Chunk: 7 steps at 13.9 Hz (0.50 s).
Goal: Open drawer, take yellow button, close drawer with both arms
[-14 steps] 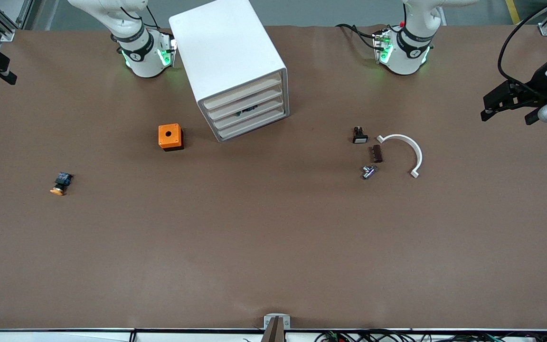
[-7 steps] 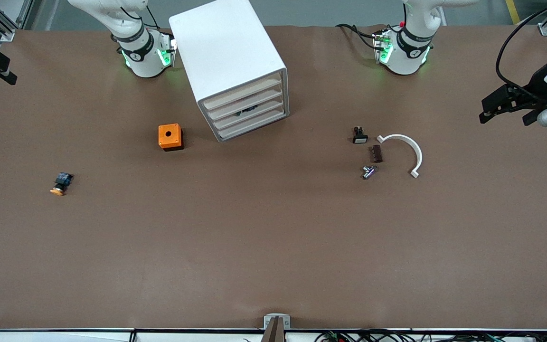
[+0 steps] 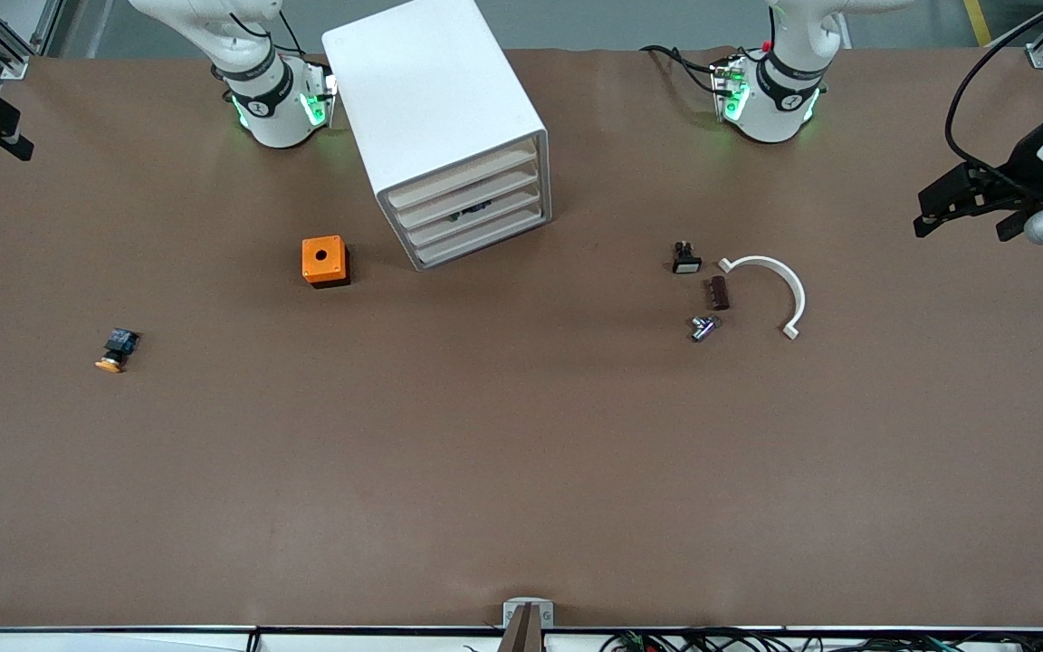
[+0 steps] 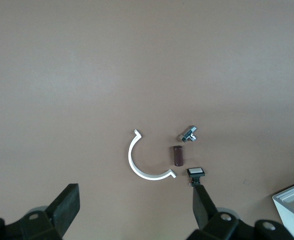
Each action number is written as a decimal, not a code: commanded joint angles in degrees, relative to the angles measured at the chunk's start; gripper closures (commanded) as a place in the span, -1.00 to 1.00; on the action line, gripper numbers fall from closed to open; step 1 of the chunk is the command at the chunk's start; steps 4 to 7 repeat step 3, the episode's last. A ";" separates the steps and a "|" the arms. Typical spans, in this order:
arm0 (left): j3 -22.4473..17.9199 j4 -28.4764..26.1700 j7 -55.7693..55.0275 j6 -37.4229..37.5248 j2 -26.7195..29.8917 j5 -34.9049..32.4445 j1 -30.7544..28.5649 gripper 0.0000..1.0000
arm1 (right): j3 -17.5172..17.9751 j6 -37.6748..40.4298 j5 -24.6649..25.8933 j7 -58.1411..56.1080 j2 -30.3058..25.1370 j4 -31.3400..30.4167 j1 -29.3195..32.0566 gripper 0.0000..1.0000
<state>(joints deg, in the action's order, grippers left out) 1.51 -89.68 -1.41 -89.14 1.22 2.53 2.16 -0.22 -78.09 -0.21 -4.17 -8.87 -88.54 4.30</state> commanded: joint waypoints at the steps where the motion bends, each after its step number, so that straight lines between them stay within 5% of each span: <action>1: 0.33 1.78 -0.88 1.07 -0.96 -1.21 -0.05 -1.00 | -0.66 0.04 -0.75 -0.31 -1.15 -1.02 -0.70 -1.00; 7: 0.24 1.78 -0.79 1.07 -0.96 -1.21 -0.05 -1.00 | -0.66 0.22 -0.75 -0.31 -1.15 -1.02 -0.70 -1.00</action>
